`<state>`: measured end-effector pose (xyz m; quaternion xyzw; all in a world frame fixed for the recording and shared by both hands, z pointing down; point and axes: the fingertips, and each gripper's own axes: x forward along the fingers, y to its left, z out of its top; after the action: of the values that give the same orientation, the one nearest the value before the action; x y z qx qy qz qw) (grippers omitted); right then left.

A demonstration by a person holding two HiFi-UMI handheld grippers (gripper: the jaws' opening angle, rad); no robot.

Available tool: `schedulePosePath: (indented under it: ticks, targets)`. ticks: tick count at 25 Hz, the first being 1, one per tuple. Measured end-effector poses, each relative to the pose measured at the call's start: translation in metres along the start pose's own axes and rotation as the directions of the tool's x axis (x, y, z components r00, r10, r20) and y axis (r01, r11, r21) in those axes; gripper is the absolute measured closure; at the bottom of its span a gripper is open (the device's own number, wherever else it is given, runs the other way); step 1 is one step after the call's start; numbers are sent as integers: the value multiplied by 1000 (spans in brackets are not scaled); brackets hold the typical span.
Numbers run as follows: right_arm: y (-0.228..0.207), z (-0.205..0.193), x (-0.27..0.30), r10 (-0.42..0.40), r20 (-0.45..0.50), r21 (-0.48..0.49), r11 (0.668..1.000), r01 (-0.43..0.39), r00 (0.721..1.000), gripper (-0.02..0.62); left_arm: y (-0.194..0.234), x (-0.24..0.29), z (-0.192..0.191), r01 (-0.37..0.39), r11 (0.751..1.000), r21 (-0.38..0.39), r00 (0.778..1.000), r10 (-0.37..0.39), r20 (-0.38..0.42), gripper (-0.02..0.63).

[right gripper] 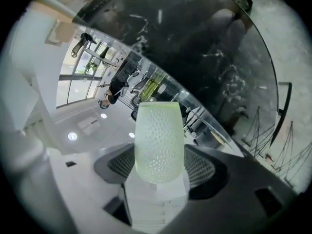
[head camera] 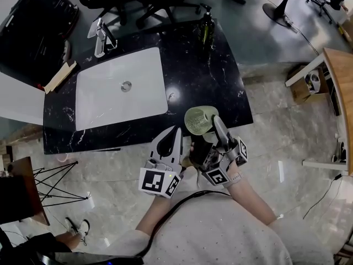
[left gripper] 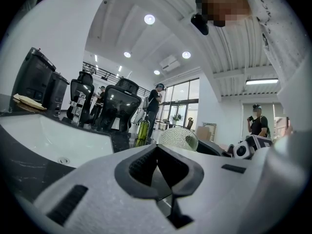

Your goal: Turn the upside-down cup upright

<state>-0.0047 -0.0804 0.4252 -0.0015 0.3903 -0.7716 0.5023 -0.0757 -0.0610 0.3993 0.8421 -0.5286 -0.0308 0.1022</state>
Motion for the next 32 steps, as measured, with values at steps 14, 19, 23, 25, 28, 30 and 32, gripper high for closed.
schedulePosePath:
  ticks: [14, 19, 23, 25, 28, 30, 32]
  targets:
    - [-2, -5, 6, 196, 116, 344, 912, -224, 974, 281, 9, -6, -2, -15, 1000, 7, 1000, 15, -16, 599]
    - [-9, -3, 2, 220, 150, 382, 886, -262, 964, 281, 8, -7, -4, -16, 1000, 12, 999, 17, -29, 598]
    - [-7, 1, 1, 267, 173, 396, 862, -315, 948, 281, 8, -5, -4, -13, 1000, 16, 999, 14, -35, 599]
    - [-5, 4, 2, 293, 182, 399, 850, -343, 938, 281, 9, -5, -5, -14, 1000, 16, 999, 14, -38, 598]
    - [-2, 6, 1, 328, 184, 407, 833, -375, 927, 279, 11, -5, -7, -17, 1000, 12, 999, 18, -42, 599]
    - [0, 7, 0, 345, 185, 412, 823, -392, 920, 279, 11, -5, -9, -18, 1000, 12, 999, 19, -46, 598]
    - [1, 9, 0, 354, 182, 409, 821, -398, 917, 279, 11, -4, -10, -17, 1000, 10, 999, 17, -50, 598]
